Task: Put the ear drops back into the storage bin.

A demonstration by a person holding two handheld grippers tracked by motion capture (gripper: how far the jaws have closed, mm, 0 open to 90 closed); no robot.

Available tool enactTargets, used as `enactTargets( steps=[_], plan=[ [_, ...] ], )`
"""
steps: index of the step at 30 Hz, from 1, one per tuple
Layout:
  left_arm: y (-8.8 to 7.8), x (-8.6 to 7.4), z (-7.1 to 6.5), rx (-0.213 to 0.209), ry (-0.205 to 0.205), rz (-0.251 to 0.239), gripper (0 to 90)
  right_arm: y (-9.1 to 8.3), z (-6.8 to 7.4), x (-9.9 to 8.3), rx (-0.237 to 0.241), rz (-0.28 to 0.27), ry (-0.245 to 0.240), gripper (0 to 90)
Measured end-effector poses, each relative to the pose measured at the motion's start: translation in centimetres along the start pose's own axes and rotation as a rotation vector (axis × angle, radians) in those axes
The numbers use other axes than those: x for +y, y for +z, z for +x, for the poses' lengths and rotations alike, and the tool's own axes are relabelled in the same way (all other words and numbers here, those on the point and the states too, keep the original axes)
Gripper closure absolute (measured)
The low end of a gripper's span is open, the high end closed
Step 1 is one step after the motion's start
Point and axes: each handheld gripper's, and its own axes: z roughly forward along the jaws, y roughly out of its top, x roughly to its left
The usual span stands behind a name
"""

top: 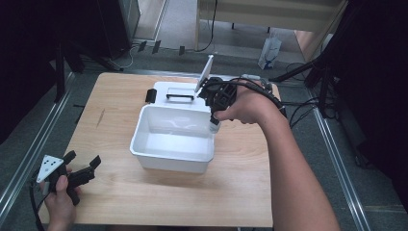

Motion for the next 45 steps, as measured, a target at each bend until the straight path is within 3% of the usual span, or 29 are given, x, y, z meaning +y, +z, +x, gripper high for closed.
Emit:
enactTargets(
  steps=[11, 29, 45],
  plan=[
    [0.1, 0.0, -0.1, 0.004, 0.006, 0.006, 4.2, 2.6, 0.9, 2.0, 0.008, 0.008, -0.06, 71.9],
    [0.1, 0.0, -0.1, 0.004, 0.012, 0.005, 4.2, 6.5, 0.4, 0.9, -0.01, 0.012, -0.095, 71.8],
    [0.1, 0.0, -0.1, 0.004, 0.008, 0.004, 4.1, 10.0, 0.6, 0.5, -0.009, 0.017, -0.161, 71.8]
  ],
)
